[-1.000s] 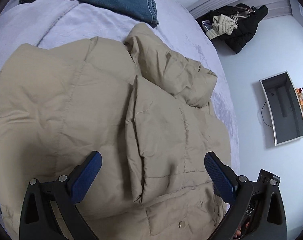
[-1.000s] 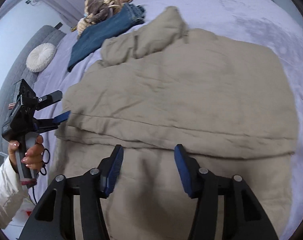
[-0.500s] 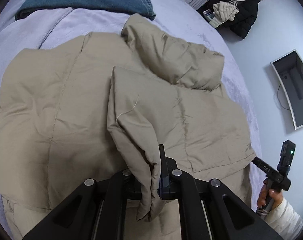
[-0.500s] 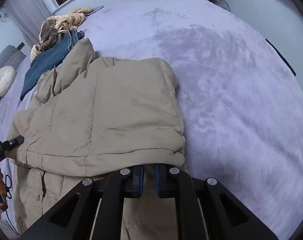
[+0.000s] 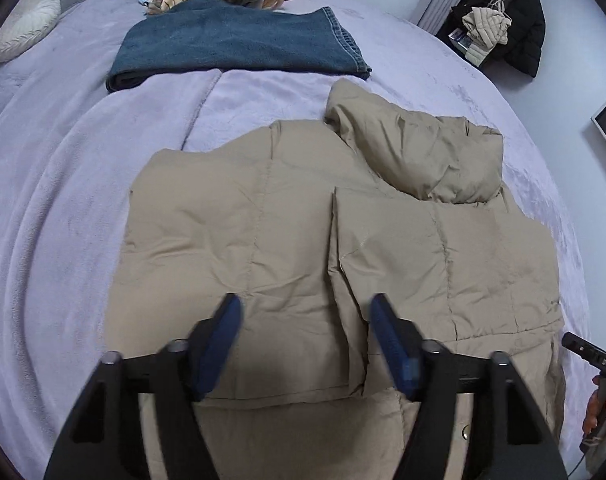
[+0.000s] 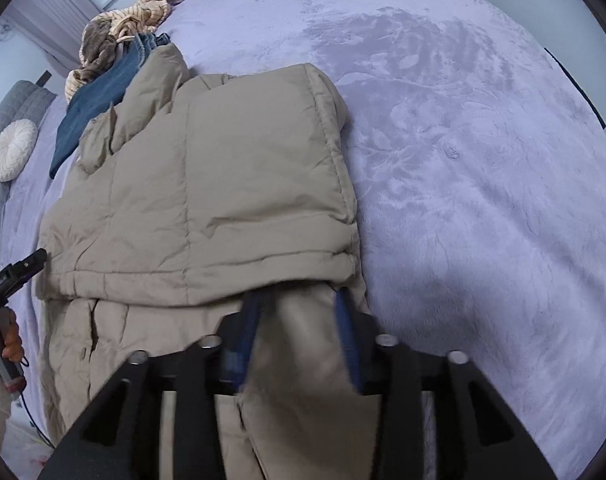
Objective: Fold large clothes
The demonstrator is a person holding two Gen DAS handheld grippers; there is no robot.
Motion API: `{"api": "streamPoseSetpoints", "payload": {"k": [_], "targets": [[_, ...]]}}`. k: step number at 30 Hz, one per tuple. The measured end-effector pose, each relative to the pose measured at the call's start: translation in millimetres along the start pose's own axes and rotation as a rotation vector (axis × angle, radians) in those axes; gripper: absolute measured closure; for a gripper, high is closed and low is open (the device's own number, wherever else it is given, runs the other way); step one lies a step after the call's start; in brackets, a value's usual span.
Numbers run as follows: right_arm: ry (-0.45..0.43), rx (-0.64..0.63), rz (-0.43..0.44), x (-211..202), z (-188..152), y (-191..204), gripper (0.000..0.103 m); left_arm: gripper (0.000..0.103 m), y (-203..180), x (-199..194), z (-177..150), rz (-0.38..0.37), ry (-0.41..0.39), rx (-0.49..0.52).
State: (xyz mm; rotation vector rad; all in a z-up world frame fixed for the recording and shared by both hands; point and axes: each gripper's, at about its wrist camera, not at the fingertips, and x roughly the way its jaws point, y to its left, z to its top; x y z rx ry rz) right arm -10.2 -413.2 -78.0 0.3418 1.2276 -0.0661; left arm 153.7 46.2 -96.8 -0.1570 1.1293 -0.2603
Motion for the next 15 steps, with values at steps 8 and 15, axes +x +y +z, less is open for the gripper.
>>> {"api": "streamPoseSetpoints", "payload": {"k": [8, 15], "targets": [[-0.151, 0.149, 0.045, -28, 25, -26, 0.086, 0.083, -37, 3, 18, -0.097, -0.024, 0.077], [-0.062, 0.109, 0.146, 21, 56, -7, 0.093, 0.083, -52, 59, 5, 0.01, 0.049, 0.162]]}}
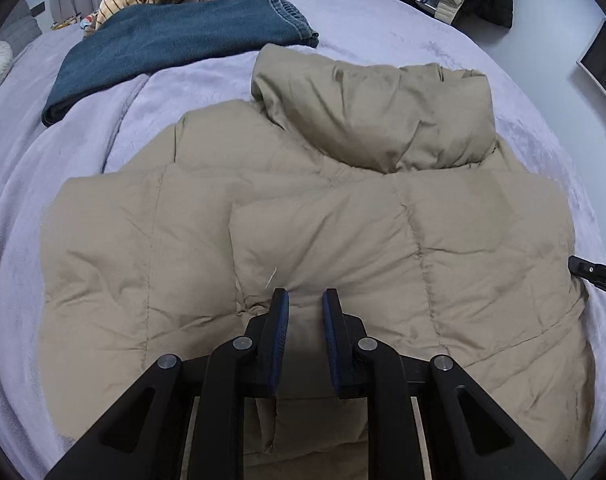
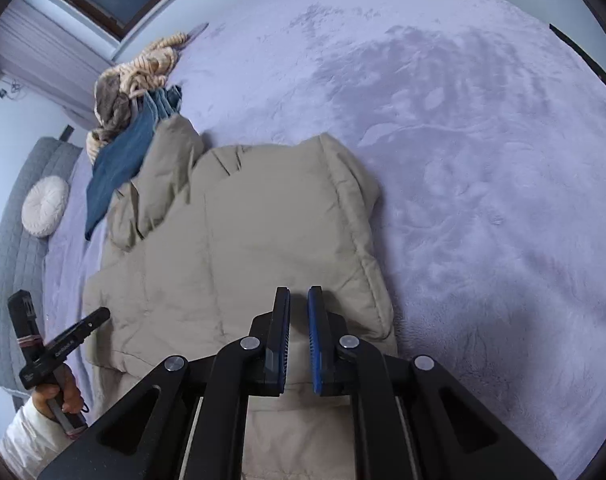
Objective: Fold large clothes
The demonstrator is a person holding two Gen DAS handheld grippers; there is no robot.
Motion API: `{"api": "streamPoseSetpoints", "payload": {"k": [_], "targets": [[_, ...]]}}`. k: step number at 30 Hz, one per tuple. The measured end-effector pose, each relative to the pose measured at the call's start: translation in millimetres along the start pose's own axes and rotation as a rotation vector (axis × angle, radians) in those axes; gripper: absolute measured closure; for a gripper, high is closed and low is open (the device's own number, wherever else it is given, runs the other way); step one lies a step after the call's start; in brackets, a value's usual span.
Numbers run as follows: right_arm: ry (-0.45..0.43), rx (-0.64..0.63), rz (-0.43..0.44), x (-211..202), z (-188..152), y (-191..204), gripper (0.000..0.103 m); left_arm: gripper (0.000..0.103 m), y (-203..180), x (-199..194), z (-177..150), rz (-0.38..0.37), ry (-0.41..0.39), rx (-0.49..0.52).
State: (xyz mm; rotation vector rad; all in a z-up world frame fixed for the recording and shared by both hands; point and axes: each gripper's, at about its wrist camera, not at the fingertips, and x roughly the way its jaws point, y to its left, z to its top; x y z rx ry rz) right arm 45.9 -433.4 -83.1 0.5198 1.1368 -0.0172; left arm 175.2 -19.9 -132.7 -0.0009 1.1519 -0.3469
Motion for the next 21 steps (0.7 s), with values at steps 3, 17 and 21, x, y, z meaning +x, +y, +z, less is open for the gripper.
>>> {"api": "streamPoseSetpoints", "payload": {"k": [3, 17, 21], "targets": [[0.034, -0.019, -0.044, 25, -5, -8, 0.098, 0.083, 1, 9, 1, -0.01, -0.004, 0.008], [0.006, -0.021, -0.112, -2, -16, -15, 0.094, 0.082, 20, -28, -22, 0.08, -0.002, -0.109], [0.026, 0.008, -0.128, -22, -28, -18, 0.093, 0.082, 26, -47, -37, 0.099, 0.016, -0.153]]}}
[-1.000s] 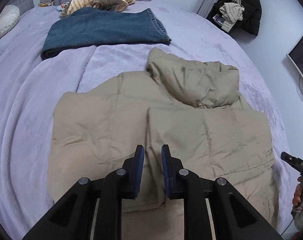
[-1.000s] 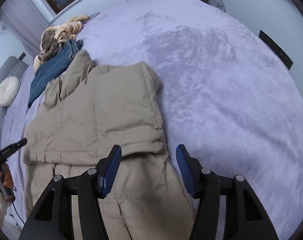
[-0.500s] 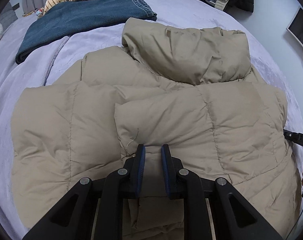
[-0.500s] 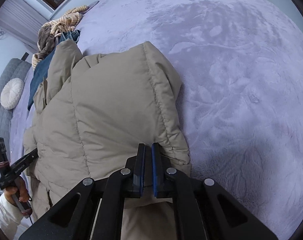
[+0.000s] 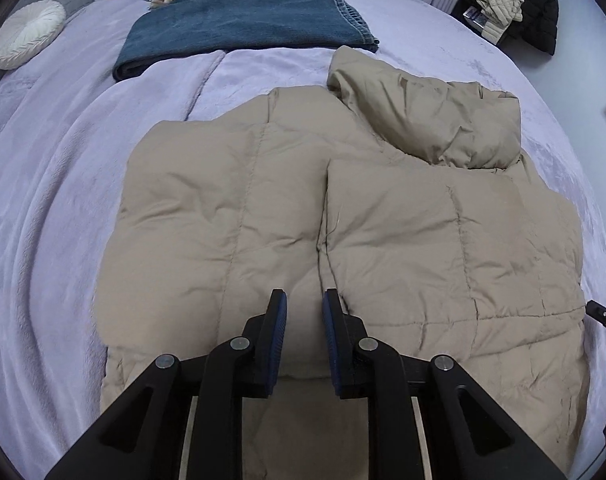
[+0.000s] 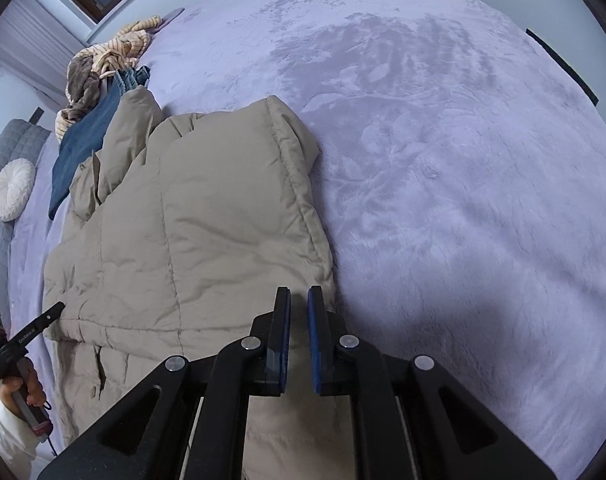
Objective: Fold large clothes
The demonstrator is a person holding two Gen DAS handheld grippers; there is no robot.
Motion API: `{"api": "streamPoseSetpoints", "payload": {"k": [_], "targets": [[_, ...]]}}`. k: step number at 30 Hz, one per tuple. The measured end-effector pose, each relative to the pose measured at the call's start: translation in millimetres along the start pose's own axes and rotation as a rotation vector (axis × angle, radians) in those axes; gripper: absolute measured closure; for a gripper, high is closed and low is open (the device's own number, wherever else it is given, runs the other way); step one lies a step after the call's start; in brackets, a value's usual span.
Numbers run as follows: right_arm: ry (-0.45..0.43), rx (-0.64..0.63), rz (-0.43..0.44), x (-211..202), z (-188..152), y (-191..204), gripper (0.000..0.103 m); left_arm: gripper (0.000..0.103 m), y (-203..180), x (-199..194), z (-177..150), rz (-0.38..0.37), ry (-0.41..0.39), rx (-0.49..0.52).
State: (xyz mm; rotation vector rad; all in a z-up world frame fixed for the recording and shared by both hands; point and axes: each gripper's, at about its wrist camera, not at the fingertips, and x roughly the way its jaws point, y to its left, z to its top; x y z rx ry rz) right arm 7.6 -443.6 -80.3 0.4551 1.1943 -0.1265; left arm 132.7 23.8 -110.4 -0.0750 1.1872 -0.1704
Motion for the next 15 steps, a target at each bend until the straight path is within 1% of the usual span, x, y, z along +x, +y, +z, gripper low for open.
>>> {"api": "streamPoseSetpoints", "payload": {"k": [9, 10, 11, 12, 13, 15], "targets": [[0.084, 0.047, 0.065, -32, -46, -1, 0.092, 0.082, -9, -47, -44, 0.025, 0.038, 0.0], [0.091, 0.05, 0.07, -34, -51, -1, 0.091, 0.066, -10, -52, -49, 0.033, 0.04, -0.002], [0.096, 0.053, 0.07, -37, -55, -1, 0.089, 0.027, -10, -58, -53, 0.036, 0.038, -0.008], [0.101, 0.058, 0.07, -39, -60, -2, 0.087, 0.013, -10, -65, -57, 0.043, 0.02, -0.02], [0.107, 0.068, 0.074, -41, -64, -3, 0.085, 0.005, -10, -74, -61, 0.049, -0.011, -0.032], [0.117, 0.08, 0.076, -44, -71, -4, 0.085, 0.005, -10, -83, -66, 0.049, -0.012, -0.041]]}}
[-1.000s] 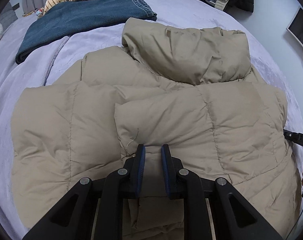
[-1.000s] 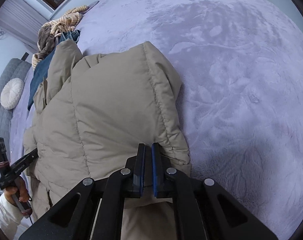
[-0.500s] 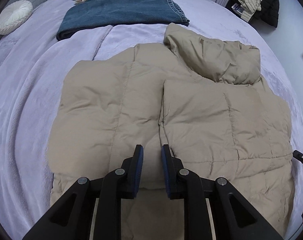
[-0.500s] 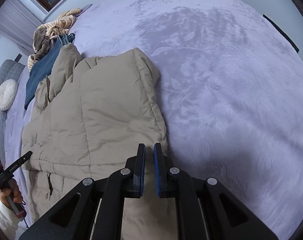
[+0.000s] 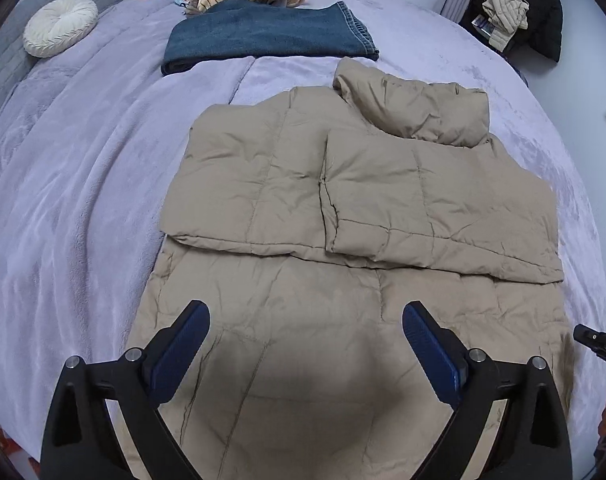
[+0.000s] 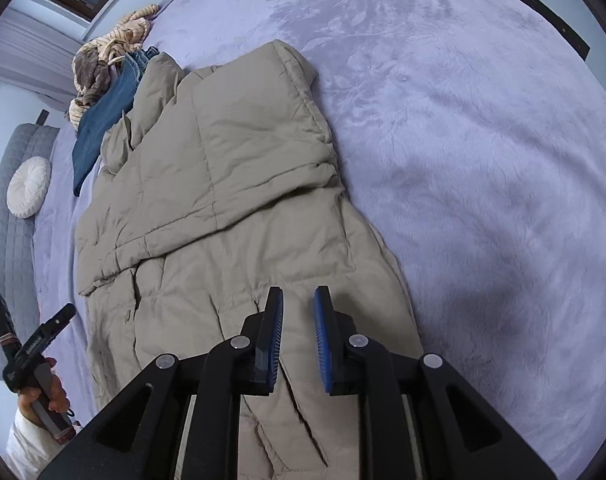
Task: Fold large clothes
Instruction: 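Release and smooth the folded jacket with both tools open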
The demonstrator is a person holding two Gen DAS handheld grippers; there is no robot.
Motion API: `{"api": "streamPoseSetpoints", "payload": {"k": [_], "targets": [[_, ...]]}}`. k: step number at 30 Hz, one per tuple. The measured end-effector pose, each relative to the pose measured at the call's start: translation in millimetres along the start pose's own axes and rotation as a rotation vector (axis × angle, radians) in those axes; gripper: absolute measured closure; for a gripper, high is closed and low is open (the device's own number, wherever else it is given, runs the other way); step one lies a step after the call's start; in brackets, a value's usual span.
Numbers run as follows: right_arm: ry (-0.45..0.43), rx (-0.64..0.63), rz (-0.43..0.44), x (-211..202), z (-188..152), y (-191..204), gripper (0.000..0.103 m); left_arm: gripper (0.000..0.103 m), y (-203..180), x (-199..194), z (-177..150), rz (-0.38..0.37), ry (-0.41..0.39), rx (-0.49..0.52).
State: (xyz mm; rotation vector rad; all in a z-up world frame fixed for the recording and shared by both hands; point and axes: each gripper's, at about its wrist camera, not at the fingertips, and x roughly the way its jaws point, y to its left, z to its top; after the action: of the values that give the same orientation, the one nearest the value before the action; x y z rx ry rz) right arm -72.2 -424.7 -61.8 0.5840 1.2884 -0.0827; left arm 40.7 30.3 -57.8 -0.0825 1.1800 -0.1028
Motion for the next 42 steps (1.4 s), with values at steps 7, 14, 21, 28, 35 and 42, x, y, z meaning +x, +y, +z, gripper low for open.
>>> {"api": "streamPoseSetpoints", "payload": {"k": [7, 14, 21, 28, 35, 42], "targets": [[0.028, 0.014, 0.009, -15, -20, -1, 0.068, 0.0, -4, -19, -24, 0.033, 0.042, -0.02], [0.061, 0.005, 0.046, -25, -47, 7, 0.031, 0.0, -8, -35, -58, 0.05, 0.107, -0.03], [0.095, 0.019, 0.078, -24, -76, 13, 0.021, 0.0, 1, -43, -89, 0.071, 0.148, -0.06], [0.085, 0.026, 0.095, -25, -103, 23, 0.019, 0.0, 15, -49, -116, 0.035, 0.173, -0.036], [0.069, 0.067, 0.092, -25, -143, 28, 0.018, 0.0, 38, -57, -151, -0.001, 0.184, -0.027], [0.042, 0.128, 0.087, -33, -181, 20, 0.016, 0.0, 73, -61, -189, -0.037, 0.214, -0.08]]}}
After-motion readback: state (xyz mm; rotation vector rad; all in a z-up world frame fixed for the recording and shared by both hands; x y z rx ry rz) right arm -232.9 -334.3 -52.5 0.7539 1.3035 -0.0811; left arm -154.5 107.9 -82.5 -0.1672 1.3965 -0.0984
